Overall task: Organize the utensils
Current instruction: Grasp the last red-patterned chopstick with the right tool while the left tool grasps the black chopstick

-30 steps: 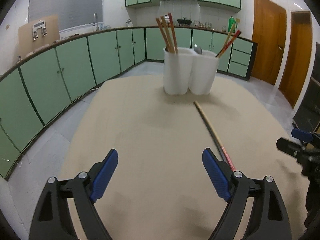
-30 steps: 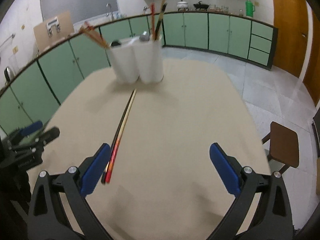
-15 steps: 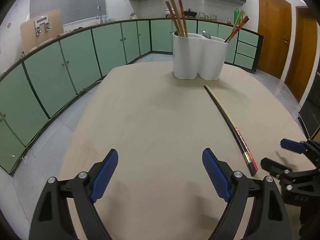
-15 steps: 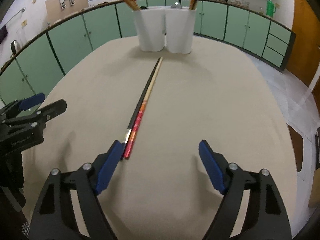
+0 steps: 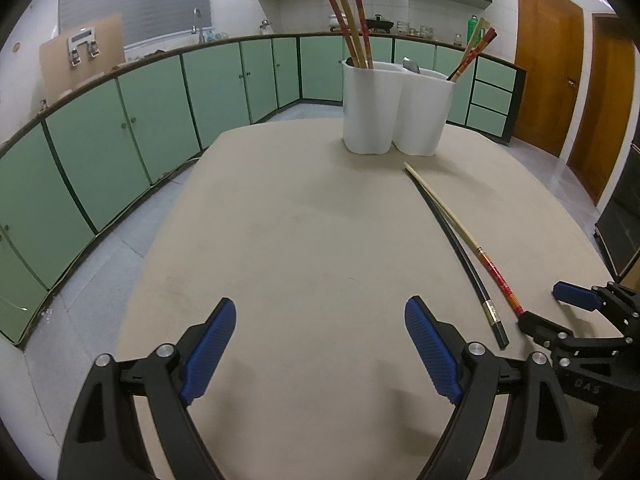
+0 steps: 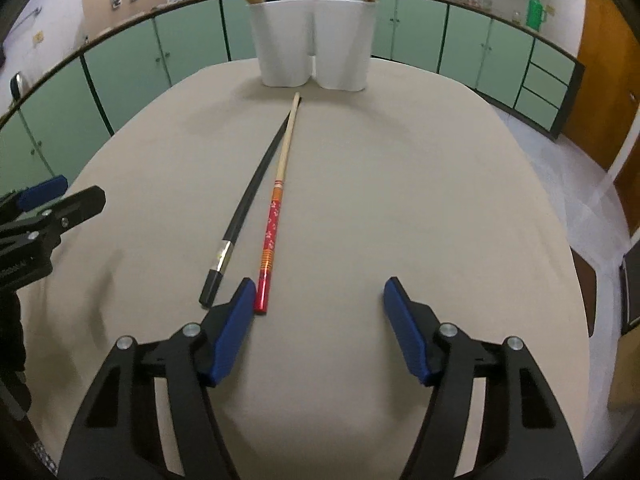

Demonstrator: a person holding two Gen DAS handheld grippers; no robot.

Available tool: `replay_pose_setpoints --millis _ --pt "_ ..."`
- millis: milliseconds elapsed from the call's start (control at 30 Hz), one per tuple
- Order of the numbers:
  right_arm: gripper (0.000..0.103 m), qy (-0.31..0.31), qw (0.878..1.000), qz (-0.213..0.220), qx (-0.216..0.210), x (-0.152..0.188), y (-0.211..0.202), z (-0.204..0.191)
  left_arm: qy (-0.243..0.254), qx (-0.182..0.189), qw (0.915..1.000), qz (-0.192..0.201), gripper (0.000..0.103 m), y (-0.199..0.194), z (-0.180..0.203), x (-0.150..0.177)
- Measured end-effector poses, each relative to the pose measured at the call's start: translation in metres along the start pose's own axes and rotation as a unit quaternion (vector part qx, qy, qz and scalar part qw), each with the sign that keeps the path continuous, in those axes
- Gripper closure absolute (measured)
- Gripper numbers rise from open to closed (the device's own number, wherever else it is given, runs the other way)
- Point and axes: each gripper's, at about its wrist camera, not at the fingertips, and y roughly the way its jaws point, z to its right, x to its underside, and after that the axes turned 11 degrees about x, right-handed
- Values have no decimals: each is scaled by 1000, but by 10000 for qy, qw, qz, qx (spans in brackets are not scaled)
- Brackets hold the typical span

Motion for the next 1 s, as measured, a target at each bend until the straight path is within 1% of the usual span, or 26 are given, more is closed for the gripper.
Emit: replay_pose_setpoints --millis 67,133,167,233,300,333,400,433,467,500,667,900,1000 --pt "41 57 9998 10 -202 2 -2 1 10 -1 10000 5 18 0 1 0" --pt "48 71 9992 -11 -384 4 -3 -1 12 9 10000 7 18 -1 1 -1" --pt "53 42 9993 7 -369 6 -3 -3 9 8 10000 12 18 -1 2 -1" --pt "59 -25 9995 74 -309 8 -6 -7 3 12 10000 3 18 -1 3 -1" --pt "69 -61 9994 114 -315 8 -6 -9 3 19 10000 4 18 -1 3 -1" --pt "72 -65 9994 125 -309 7 -6 -10 0 25 10000 -1 18 -1 4 -1" --pt "85 -40 9994 148 -313 7 -6 -10 -6 44 10000 -10 18 0 5 -1" --pt "89 -15 9994 149 -328 7 -6 -9 -11 54 10000 -16 18 0 7 -1" --pt "96 16 9993 148 -347 7 -5 -8 -15 66 10000 -23 18 1 8 -1" --pt "98 46 9992 141 -359 6 -4 -8 -21 88 10000 -38 18 2 9 -1" --pt "98 267 9990 203 -306 8 -9 4 -27 258 9996 -109 18 5 23 1" --pt "98 586 9976 328 -143 13 -21 38 -13 588 9980 -240 20 14 56 5" --pt "98 634 9973 362 -53 14 -23 49 14 633 9975 -316 22 21 70 9"
